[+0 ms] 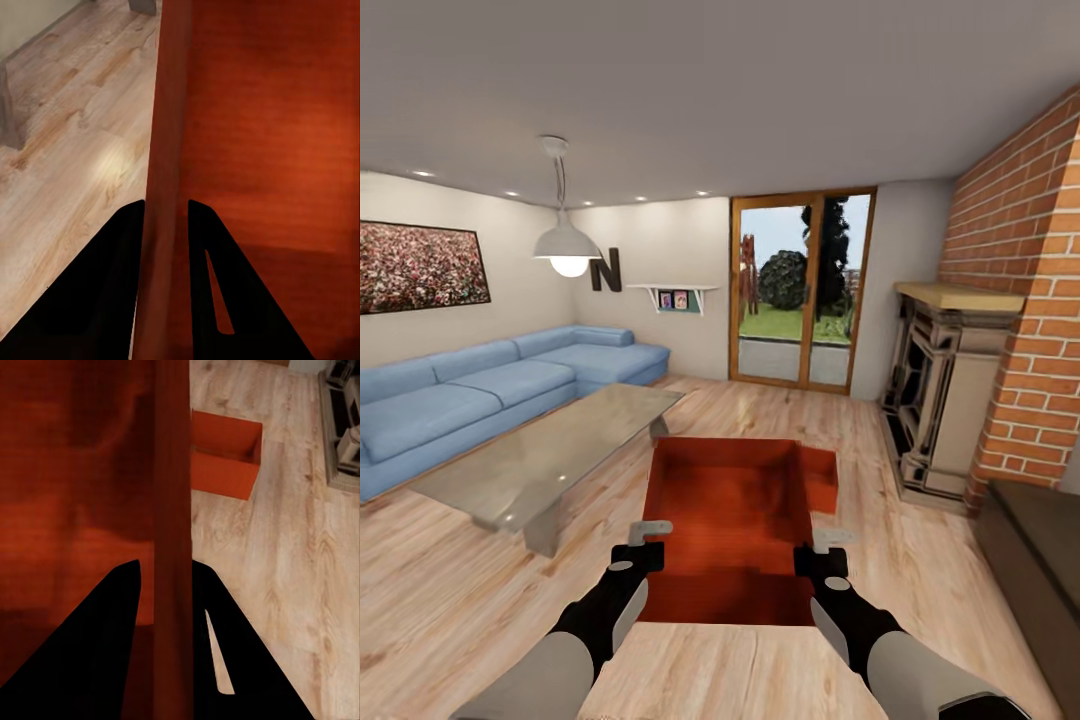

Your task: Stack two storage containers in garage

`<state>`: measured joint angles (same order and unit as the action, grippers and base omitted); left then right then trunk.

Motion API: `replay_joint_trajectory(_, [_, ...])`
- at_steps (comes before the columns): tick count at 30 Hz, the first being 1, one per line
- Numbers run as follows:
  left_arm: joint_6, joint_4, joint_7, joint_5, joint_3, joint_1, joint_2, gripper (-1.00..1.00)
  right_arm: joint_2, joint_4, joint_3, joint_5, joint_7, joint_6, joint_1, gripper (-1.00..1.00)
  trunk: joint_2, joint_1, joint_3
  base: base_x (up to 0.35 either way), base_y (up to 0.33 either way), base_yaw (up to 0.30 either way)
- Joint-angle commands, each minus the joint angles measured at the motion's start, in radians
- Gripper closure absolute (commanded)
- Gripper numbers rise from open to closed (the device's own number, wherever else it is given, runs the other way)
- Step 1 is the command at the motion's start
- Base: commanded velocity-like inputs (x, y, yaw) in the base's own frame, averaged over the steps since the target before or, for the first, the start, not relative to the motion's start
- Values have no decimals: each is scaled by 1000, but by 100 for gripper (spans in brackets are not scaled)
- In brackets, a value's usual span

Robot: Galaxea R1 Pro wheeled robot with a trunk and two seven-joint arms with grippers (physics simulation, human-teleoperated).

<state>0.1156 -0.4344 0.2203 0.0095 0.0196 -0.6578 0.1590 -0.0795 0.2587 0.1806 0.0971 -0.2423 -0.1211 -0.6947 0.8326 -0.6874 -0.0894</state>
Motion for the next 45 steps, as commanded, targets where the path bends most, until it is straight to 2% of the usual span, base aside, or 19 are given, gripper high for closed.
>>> replay_joint_trajectory(1, [9,-24,19,32,-30,-1,0,100,0,-1,8,16,8,-2,0,100,1,0,-1,0,0,299])
replay_joint_trajectory(13, [9,-24,19,32,-30,-1,0,100,0,-1,8,16,8,-2,0,100,1,0,4,0,0,298])
replay_joint_trajectory(23, [9,-24,20,32,-30,-1,0,100,0,-4,8,17,7,-3,0,100,1,0,4,0,0,113])
replay_joint_trajectory(45, [9,-24,21,32,-30,-1,0,100,0,-4,8,16,8,-2,0,100,1,0,4,0,0,264])
